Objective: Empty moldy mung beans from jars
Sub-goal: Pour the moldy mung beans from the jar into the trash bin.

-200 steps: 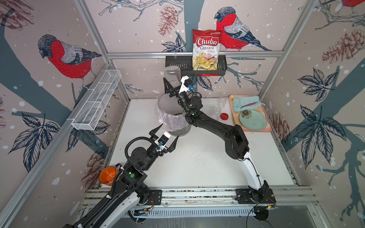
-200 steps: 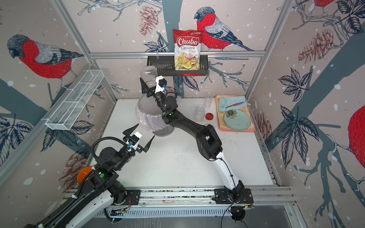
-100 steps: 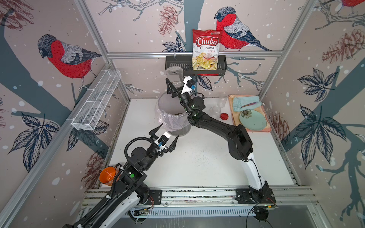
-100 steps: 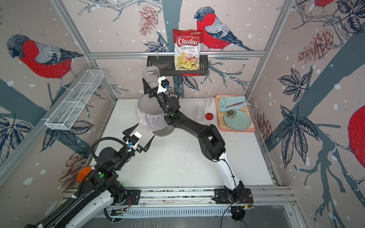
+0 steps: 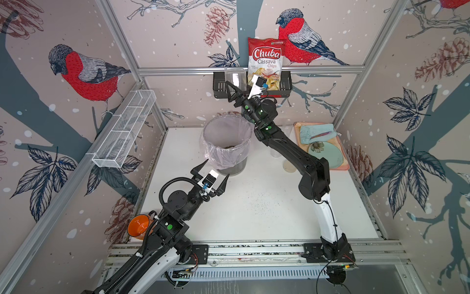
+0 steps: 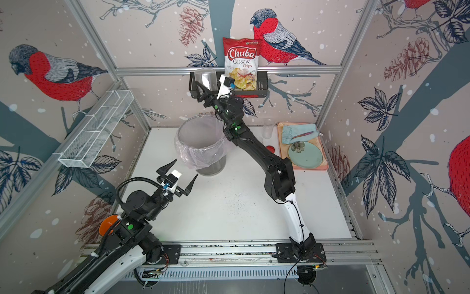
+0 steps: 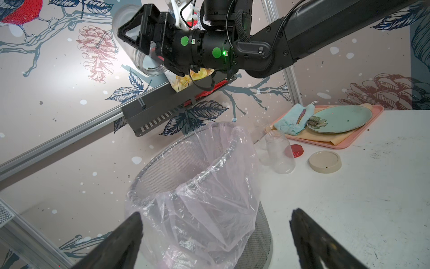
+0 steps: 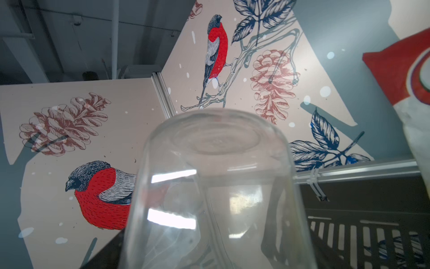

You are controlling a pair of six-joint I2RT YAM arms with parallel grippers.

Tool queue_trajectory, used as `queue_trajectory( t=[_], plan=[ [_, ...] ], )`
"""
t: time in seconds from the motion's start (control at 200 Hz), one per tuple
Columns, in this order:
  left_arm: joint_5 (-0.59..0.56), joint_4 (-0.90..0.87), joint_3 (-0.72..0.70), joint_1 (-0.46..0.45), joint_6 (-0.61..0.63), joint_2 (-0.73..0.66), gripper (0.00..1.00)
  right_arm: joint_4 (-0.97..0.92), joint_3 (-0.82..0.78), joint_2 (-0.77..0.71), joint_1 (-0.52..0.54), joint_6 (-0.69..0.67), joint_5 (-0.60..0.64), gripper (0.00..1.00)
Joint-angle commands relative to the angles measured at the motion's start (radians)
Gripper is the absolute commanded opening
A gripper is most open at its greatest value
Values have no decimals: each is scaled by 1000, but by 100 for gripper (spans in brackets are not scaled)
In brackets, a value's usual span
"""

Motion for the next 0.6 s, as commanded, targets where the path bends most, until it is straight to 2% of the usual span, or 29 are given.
queue_trajectory(
  t=[0.0, 0.175, 0.28, 0.42, 0.595],
  plan=[
    [6, 35, 1, 0, 1, -9, 96, -79, 34, -22, 0, 180, -167, 20],
    [6, 32, 1, 0, -3, -24, 96, -100, 27, -47, -5, 235, -264, 20],
    [8, 31, 0, 0, -6, -28, 96, 33, -31, -48, -39, 392, -362, 20],
    [9, 30, 0, 0, -11, -28, 96, 217, -14, 16, -92, 650, -458, 20],
    [12, 34, -1, 0, -12, -23, 96, 240, 85, 98, -95, 716, -518, 20]
  ],
)
